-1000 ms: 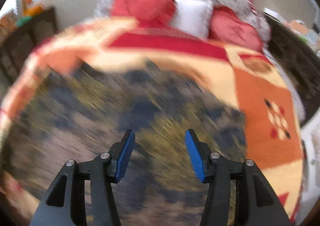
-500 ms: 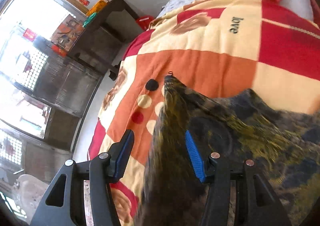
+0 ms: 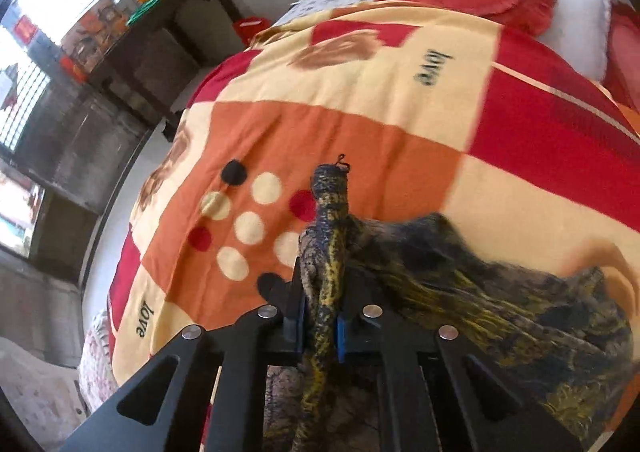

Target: Fold small clothes

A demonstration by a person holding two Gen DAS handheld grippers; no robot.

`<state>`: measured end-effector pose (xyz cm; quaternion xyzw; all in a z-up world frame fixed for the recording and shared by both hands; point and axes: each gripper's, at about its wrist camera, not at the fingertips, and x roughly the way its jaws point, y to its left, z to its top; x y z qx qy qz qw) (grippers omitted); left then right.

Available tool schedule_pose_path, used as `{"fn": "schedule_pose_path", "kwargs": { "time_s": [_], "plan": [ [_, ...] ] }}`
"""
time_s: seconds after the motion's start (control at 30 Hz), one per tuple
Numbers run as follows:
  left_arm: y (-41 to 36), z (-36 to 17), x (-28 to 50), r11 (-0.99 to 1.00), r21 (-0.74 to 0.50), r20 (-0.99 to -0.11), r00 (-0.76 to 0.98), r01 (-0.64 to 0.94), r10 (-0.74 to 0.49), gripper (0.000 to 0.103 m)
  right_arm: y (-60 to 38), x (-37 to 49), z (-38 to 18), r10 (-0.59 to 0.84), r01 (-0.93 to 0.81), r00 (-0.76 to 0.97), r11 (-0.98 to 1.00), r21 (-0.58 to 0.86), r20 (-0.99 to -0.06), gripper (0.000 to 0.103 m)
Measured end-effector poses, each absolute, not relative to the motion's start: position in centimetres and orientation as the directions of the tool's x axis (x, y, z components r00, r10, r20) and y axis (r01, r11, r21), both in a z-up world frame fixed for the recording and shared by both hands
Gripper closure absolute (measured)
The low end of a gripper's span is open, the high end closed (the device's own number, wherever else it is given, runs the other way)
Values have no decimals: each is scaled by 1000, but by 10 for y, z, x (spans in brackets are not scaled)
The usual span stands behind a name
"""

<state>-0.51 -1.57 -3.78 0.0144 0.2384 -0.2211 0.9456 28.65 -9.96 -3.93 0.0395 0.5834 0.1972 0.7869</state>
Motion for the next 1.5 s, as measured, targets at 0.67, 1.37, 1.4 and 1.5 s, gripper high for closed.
{"fn": "schedule_pose_path", "kwargs": {
  "time_s": [0.67, 1.37, 1.4, 1.5],
  "plan": [
    [-205, -53, -35, 712, -97, -564, 551, 695, -615, 98, -329, 228, -30, 209, -118, 255, 976, 185, -944, 81],
    [-101, -39, -30, 810, -129, -581, 619, 571, -529, 70, -359, 80, 12, 359, -223, 550, 933, 281, -754, 63],
    [-98, -43, -14, 839, -152, -596, 629, 522, -499, 78, -345, 65, 2, 355, -260, 529, 932, 251, -771, 64],
    [-101, -79, 17, 867, -203, -700, 552, 455, -453, 99, -315, 36, -33, 339, -332, 467, 923, 193, -817, 73]
  ]
}}
